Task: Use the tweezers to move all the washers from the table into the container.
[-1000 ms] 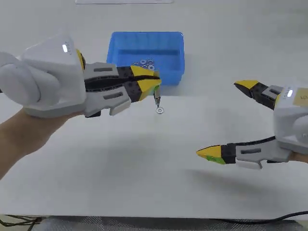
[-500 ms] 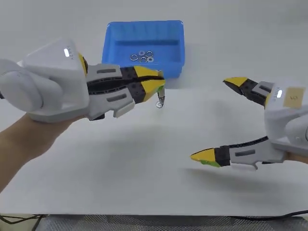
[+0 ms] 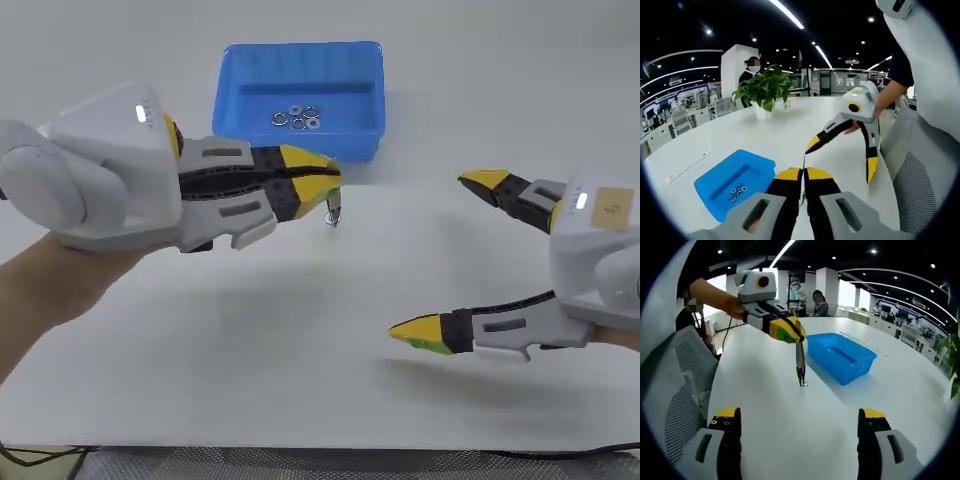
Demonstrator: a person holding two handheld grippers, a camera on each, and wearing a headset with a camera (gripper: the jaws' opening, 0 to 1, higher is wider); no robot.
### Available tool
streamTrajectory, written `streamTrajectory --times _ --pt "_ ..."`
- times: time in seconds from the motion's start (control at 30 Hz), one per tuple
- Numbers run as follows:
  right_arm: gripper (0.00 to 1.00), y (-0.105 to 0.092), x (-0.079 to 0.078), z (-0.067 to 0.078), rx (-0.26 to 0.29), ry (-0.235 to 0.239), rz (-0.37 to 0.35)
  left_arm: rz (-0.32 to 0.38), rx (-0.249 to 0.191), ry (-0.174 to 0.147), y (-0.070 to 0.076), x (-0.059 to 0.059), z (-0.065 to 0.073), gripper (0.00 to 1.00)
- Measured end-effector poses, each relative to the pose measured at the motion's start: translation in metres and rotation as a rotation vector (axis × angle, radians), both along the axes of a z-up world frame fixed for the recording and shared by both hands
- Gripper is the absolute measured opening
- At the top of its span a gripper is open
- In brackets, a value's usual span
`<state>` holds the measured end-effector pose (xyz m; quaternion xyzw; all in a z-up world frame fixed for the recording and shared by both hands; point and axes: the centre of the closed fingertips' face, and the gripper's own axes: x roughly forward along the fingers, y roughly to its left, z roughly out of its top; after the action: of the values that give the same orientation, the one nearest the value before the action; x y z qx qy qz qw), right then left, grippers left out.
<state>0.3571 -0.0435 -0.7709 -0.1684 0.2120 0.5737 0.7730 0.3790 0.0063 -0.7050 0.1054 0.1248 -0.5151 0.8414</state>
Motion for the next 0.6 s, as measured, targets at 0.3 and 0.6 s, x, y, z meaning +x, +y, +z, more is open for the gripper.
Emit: streamTrajectory --times 0.3,0.6 --pt "0.84 0.038 0.001 0.008 0.041 0.042 0.111 -0.002 0.01 0.047 0.005 0.007 0.0 0.06" --pt "0.66 0.066 0.005 0.008 0.064 0.088 0.169 0.007 -0.008 0.082 0.007 0.009 -0.001 0.06"
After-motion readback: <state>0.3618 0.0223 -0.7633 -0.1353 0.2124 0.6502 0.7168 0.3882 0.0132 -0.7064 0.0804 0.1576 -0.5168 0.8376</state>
